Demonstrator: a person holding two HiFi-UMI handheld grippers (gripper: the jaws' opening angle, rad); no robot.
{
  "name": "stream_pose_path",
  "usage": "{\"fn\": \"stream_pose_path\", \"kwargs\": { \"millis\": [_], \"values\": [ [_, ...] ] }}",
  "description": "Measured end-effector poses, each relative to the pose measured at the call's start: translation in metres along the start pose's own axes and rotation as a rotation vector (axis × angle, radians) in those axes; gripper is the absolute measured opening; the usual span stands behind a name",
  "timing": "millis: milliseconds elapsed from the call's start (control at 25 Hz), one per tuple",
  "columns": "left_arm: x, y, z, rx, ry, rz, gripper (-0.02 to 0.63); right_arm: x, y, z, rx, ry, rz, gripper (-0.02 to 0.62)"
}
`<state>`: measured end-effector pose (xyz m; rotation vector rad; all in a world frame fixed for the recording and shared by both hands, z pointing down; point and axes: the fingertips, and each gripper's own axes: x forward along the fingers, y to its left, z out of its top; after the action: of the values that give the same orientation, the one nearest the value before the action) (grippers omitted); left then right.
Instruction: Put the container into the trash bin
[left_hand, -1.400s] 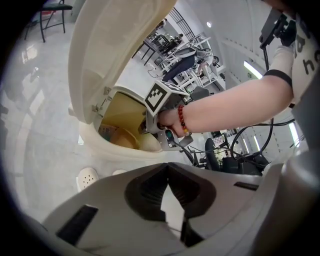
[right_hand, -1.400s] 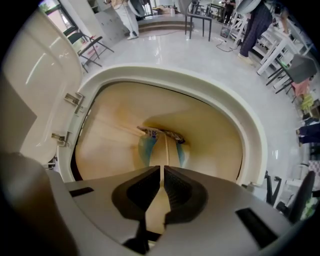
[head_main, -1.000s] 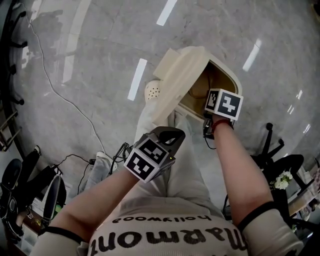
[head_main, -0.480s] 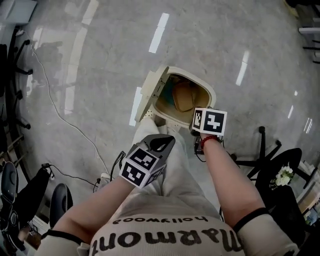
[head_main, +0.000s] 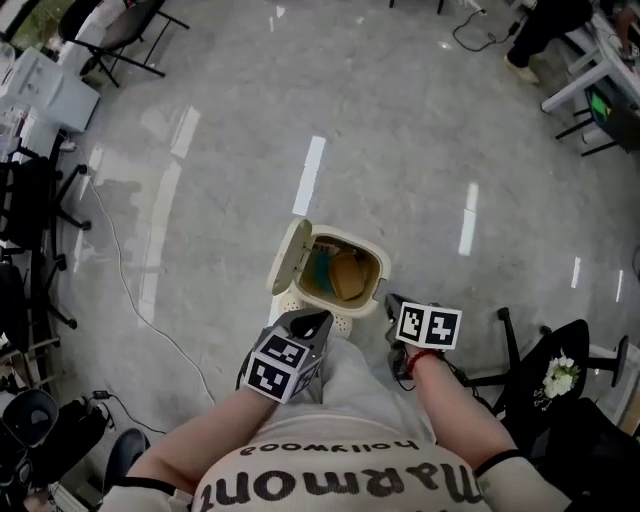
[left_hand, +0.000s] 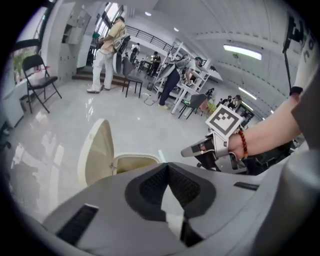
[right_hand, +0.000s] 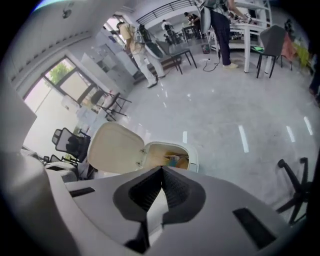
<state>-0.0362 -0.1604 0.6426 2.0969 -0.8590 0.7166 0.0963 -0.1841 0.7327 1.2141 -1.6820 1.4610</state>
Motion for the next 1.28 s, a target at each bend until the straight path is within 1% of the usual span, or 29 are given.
{"fn": "stream_pose_path", "kwargs": {
  "millis": [80,120,240,320,400,480,560,640,760,840,920,1000,1120,1200,1280],
  "values": [
    [-0.014,-0.004,0.028,0.005,-0.062,0.03,-0.009,-0.025,0.009,0.011,0.01,-0.054,0.049,0.002],
    [-0.021,-0.001,0.044,0.013,-0.09,0.059,-0.009,-0.035,0.017,0.022,0.003,-0.086,0.074,0.002],
    [-0.045,0.011,0.086,0.054,-0.159,0.149,-0.011,-0.061,0.046,0.061,-0.055,-0.171,0.133,0.002],
    [-0.061,0.011,0.104,0.049,-0.2,0.172,-0.011,-0.08,0.063,0.08,-0.1,-0.206,0.162,0.002],
    [-0.073,0.009,0.121,0.025,-0.246,0.179,-0.011,-0.098,0.079,0.1,-0.14,-0.251,0.191,0.002],
    [-0.084,0.003,0.136,-0.01,-0.305,0.15,-0.011,-0.115,0.093,0.117,-0.164,-0.299,0.223,0.002],
    [-0.096,-0.008,0.15,-0.043,-0.367,0.076,-0.011,-0.132,0.106,0.129,-0.173,-0.34,0.259,0.002],
    [-0.111,-0.02,0.164,-0.051,-0.42,0.006,-0.011,-0.15,0.118,0.142,-0.194,-0.392,0.288,0.002],
    [-0.144,-0.03,0.193,-0.032,-0.499,-0.053,-0.011,-0.189,0.145,0.176,-0.281,-0.542,0.314,0.002],
    [-0.173,-0.036,0.218,-0.009,-0.568,-0.077,-0.011,-0.221,0.173,0.197,-0.345,-0.631,0.353,0.002],
    [-0.205,-0.046,0.242,0.019,-0.644,-0.096,-0.011,-0.255,0.199,0.21,-0.41,-0.7,0.393,0.002],
    [-0.236,-0.058,0.258,0.048,-0.72,-0.113,-0.011,-0.289,0.224,0.213,-0.473,-0.769,0.423,0.002],
    [-0.285,-0.073,0.269,0.102,-0.82,-0.124,-0.011,-0.337,0.259,0.206,-0.541,-0.881,0.457,0.002],
    [-0.314,-0.083,0.267,0.138,-0.863,-0.128,-0.011,-0.362,0.28,0.198,-0.554,-0.94,0.476,0.002],
    [-0.334,-0.094,0.26,0.169,-0.878,-0.135,-0.011,-0.38,0.295,0.186,-0.555,-0.973,0.491,0.002]
  ]
}}
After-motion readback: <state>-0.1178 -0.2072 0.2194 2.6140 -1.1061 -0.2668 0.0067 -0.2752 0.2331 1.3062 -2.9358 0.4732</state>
